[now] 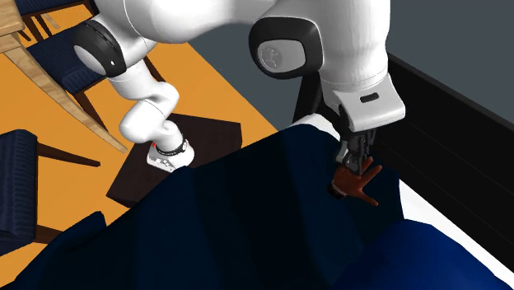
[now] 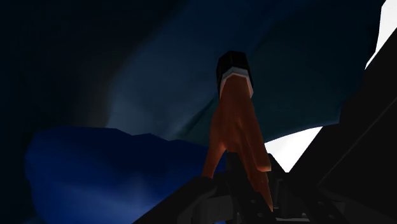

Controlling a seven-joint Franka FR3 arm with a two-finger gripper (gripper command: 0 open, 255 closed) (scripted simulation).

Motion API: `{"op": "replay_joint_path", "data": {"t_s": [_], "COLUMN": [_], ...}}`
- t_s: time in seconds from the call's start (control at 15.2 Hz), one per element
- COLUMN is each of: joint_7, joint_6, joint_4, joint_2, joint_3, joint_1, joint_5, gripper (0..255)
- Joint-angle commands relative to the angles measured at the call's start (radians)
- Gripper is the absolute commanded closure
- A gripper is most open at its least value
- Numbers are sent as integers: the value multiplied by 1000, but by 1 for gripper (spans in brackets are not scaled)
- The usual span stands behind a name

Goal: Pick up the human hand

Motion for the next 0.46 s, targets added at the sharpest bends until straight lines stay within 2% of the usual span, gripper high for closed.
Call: {"op": "replay_joint_path", "data": {"t_s": [0.0, 0.26, 0.4], "joint_7": [-3, -10, -11], "joint_6": [-33, -96, -98], "joint_4": [43, 131, 134], "joint_2": [10, 34, 35], "joint_3": [0, 0, 0], "joint_1": [0, 0, 0], "joint_5": [2, 6, 6], "gripper": [255, 255, 255]}}
